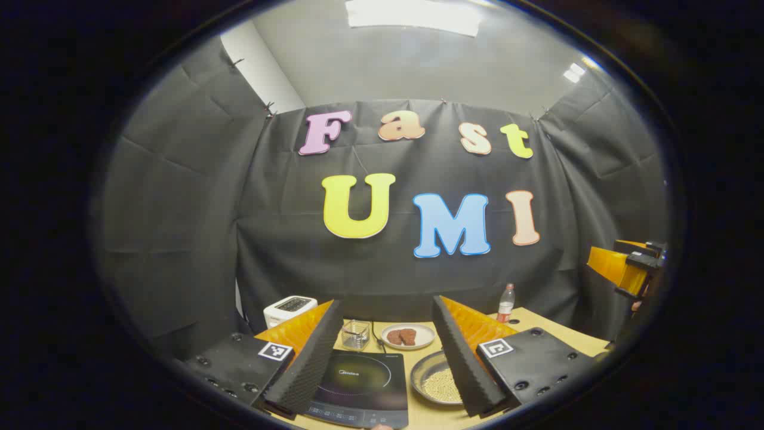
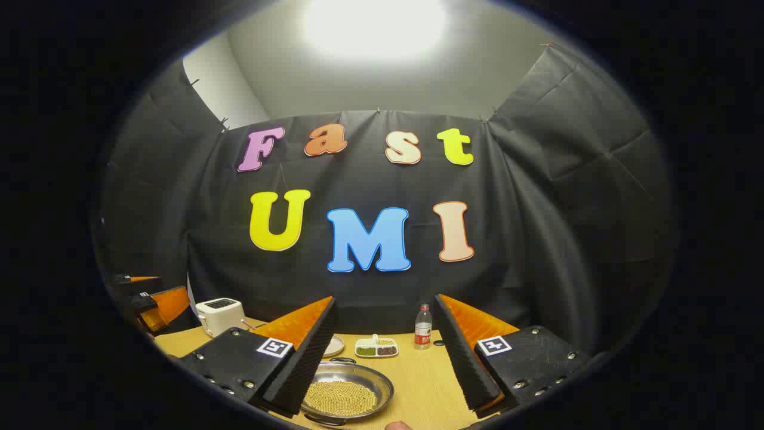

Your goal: First push the handle of the pot to place it horizontally, then grasp the pot with both hands and set it on the induction cooktop.

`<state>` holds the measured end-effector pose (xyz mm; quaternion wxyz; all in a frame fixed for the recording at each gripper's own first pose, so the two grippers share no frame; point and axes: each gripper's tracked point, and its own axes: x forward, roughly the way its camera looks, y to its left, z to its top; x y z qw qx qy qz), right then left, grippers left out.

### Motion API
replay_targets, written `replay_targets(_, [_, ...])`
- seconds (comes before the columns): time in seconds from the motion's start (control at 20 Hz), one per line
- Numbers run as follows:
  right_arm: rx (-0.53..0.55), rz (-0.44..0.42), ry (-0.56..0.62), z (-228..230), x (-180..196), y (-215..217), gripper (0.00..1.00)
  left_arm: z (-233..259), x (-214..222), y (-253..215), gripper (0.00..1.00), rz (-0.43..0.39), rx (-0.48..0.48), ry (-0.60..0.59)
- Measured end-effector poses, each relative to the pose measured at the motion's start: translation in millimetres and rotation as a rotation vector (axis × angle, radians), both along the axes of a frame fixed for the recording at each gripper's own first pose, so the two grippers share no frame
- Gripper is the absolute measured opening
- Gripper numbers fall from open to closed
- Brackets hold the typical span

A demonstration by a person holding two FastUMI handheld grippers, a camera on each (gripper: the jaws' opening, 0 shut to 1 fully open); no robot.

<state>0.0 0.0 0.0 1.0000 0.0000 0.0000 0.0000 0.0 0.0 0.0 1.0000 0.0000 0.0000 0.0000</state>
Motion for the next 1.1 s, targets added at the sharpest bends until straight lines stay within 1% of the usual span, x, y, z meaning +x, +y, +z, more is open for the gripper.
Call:
replay_targets(0.05, [0.002, 0.000, 0.002, 0.0, 0.7, 0.2, 0.96, 1.0, 0.3, 0.2, 0.98, 0.000, 0.003, -0.003])
replay_targets(0.1, [0.003, 0.001, 0.003, -0.4, -0.3, 0.0, 0.97, 1.5, 1.0, 0.0, 0.98, 0.001, 0.004, -0.005])
replay_targets(0.15, [0.003, 0.002, 0.004, -0.2, -0.3, 0.1, 0.97, 2.5, -0.1, -0.8, 1.00, 0.000, 0.004, -0.007])
replay_targets(0.25, [-0.002, 0.003, 0.002, 1.6, 1.3, 0.0, 0.97, 3.1, -1.7, -1.0, 1.00, 0.001, 0.006, -0.009])
replay_targets(0.3, [-0.004, 0.005, 0.000, 0.8, 0.6, -0.7, 0.97, 1.3, -3.3, -2.0, 0.98, -0.001, 0.009, -0.009])
replay_targets(0.35, [-0.009, 0.005, -0.001, 1.3, 0.5, -0.5, 0.97, 1.2, -2.3, -2.2, 1.00, -0.001, 0.011, -0.009])
replay_targets(0.4, [-0.014, 0.005, -0.003, 1.5, 0.7, -0.7, 0.97, 2.3, -2.6, -3.6, 0.98, -0.002, 0.010, -0.010])
replay_targets(0.55, [-0.007, 0.012, 0.000, 1.3, -0.5, 1.7, 0.97, 5.1, -4.3, -4.8, 0.98, 0.002, 0.006, -0.016])
replay_targets(0.6, [-0.005, 0.012, 0.003, 0.1, -0.9, 1.2, 0.97, 5.3, -5.6, -4.9, 1.00, 0.003, 0.007, -0.018])
replay_targets(0.65, [-0.003, 0.012, 0.006, 0.1, -0.5, 0.7, 0.97, 5.7, -5.6, -4.5, 0.98, 0.004, 0.008, -0.020])
replay_targets(0.7, [0.000, 0.012, 0.008, -1.3, 0.3, 0.3, 0.97, 5.2, -5.1, -4.7, 1.00, 0.004, 0.010, -0.022])
replay_targets(0.75, [0.002, 0.010, 0.011, -1.6, 0.7, -0.6, 0.97, 6.1, -6.2, -4.3, 1.00, 0.006, 0.013, -0.024])
replay_targets(0.8, [0.000, 0.006, 0.014, -2.3, 2.4, -1.8, 0.97, 6.0, -6.7, -3.6, 0.98, 0.007, 0.013, -0.026])
replay_targets(0.85, [-0.004, 0.006, 0.018, -3.3, 3.4, -2.4, 0.97, 6.9, -5.8, -3.5, 1.00, 0.010, 0.013, -0.028])
replay_targets(0.9, [-0.006, 0.010, 0.021, -3.3, 4.1, -1.7, 0.97, 7.4, -6.6, -3.3, 0.98, 0.011, 0.012, -0.029])
replay_targets(0.95, [-0.008, 0.012, 0.024, -4.5, 4.4, -1.2, 0.97, 6.2, -6.0, -3.8, 0.98, 0.011, 0.011, -0.029])
replay_targets(1.0, [-0.010, 0.012, 0.025, -4.1, 4.4, -1.5, 0.97, 6.5, -6.1, -3.4, 1.00, 0.011, 0.011, -0.030])
replay_targets(1.05, [-0.009, 0.012, 0.025, -3.4, 5.0, -2.4, 0.97, 7.2, -6.1, -4.1, 1.00, 0.011, 0.011, -0.030])
replay_targets(1.1, [-0.008, 0.012, 0.025, -2.7, 6.0, -1.7, 0.97, 7.8, -6.4, -3.6, 0.98, 0.012, 0.011, -0.031])
